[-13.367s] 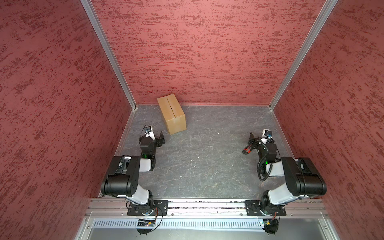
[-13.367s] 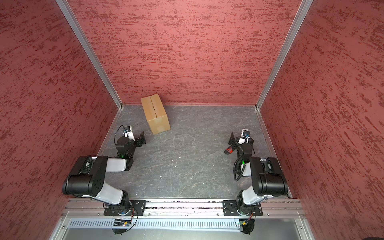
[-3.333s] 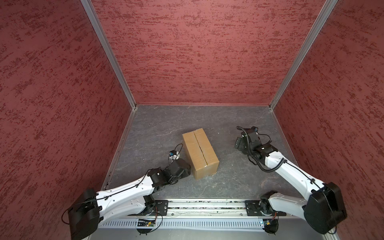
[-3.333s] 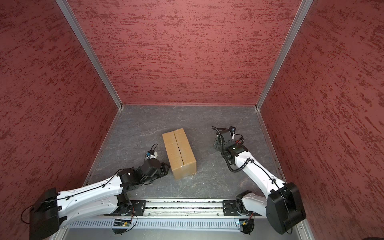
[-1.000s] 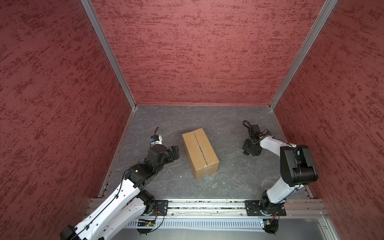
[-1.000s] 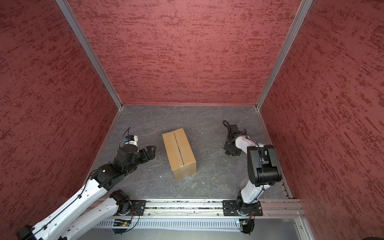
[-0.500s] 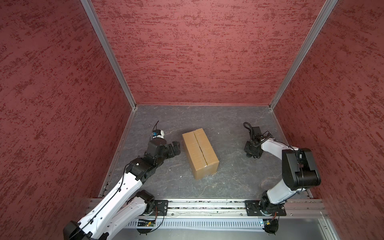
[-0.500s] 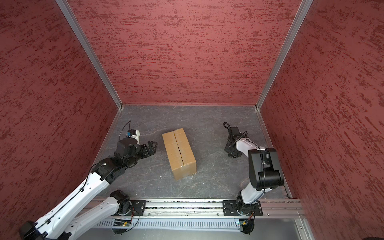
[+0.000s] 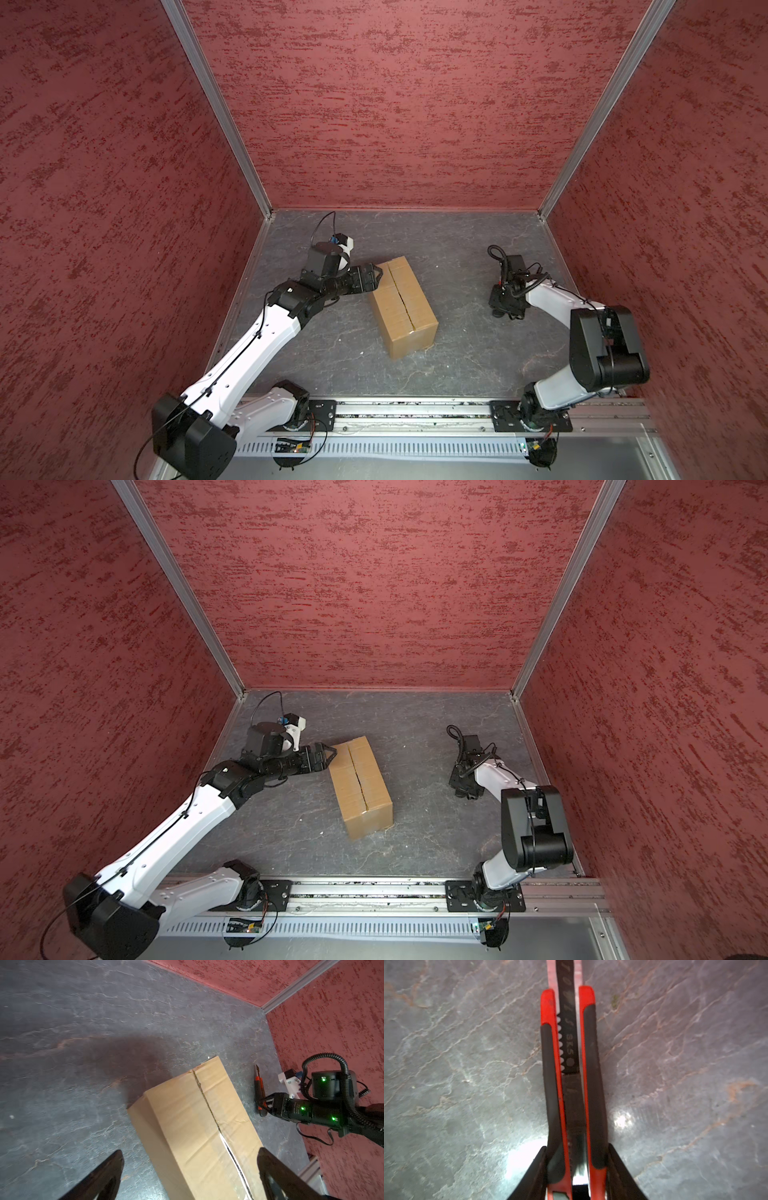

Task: Unpack the express box
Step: 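Lift the knife with the right gripper while the left gripper reaches over the box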

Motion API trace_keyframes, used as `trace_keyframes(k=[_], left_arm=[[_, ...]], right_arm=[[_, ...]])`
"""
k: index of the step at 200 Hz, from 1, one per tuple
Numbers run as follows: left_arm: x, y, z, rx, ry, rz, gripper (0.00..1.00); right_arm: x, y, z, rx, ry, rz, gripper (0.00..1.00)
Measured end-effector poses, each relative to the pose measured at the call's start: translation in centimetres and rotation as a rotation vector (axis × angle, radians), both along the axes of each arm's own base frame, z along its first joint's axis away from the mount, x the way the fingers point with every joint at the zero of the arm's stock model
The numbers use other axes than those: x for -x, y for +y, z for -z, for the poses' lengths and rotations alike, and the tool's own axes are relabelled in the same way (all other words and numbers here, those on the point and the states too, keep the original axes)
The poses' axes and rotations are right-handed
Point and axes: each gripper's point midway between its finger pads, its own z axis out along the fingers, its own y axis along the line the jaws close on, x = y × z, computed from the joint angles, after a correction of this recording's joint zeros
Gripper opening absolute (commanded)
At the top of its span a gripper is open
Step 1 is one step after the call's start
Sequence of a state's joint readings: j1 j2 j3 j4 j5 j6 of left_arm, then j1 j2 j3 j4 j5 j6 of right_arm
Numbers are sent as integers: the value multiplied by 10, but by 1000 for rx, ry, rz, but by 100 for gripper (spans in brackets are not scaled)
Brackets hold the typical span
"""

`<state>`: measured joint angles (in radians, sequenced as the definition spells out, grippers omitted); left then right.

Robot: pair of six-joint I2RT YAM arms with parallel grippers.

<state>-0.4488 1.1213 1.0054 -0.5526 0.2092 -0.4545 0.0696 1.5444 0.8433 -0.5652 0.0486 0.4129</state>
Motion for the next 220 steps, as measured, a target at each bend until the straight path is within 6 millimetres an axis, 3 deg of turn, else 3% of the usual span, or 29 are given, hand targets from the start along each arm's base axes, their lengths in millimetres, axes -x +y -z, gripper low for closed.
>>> trace_keyframes(k=[36,74,103,143,167,220], left_arm=[[-7,-22,-4,29,19,71,100],[-13,-52,-32,53,-25,141,100],[-19,-85,-48,60,-53,208,100],[-28,-133,-34,47,-23,285,99],[-37,-162,-25,44,-10,318,91],[-56,-213,-30,105,-35,372,85]], right_arm=[[1,7,-11,2,-15,-48,10],[-1,16,-28,7,-44,-108,8],[-1,24,-56,8,-97,-153,8],[2,36,-101,3,-197,-216,8],[8,45,-125,-4,-249,-261,8],[18,65,-161,-21,-313,-353,7]])
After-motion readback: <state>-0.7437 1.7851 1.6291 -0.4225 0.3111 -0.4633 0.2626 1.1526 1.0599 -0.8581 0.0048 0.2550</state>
